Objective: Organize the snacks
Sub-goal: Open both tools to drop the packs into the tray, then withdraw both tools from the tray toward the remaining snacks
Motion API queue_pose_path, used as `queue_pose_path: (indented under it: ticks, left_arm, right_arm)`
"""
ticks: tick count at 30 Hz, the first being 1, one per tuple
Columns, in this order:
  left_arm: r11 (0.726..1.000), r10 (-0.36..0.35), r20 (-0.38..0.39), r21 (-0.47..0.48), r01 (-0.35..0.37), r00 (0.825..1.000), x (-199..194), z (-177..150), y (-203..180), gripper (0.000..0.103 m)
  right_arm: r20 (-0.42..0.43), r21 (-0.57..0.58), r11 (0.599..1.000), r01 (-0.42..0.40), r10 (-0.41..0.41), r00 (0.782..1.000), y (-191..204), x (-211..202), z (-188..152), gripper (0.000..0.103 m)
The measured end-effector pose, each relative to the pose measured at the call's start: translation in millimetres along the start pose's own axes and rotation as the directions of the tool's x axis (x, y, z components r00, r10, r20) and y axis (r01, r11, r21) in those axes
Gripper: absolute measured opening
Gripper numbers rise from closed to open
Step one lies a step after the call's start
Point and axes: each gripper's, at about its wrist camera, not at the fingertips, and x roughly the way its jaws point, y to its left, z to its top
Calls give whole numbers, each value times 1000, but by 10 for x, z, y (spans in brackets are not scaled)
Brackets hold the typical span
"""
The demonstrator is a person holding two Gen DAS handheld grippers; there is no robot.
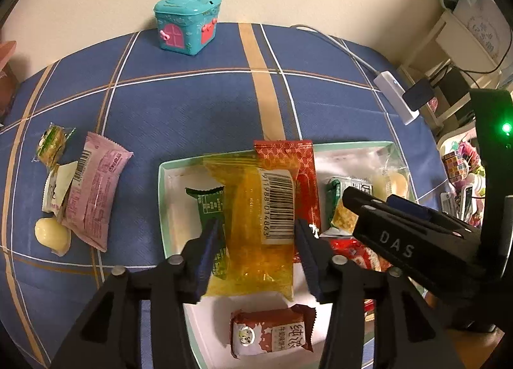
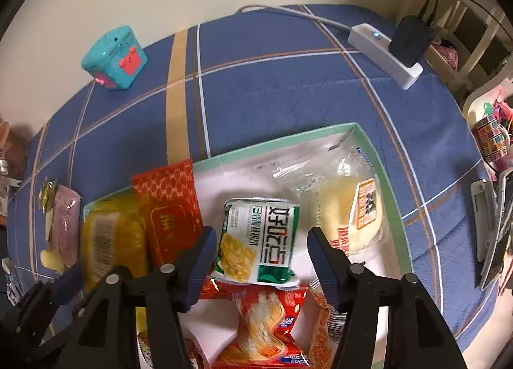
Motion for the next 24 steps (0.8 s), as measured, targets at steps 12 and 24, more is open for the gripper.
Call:
queue_pose_path:
  ticks: [12,24]
  left_arm:
    - [994,50,70,-97,-43,996,-190,72,341,63]
    - [960,163,108,-248,-132,981,-269,70,850,87]
  right_arm:
    - [40,-24,1000,-8,9,999,78,-212,24,64]
    - [66,-102,995,1,6,998,317,-269,-1,93]
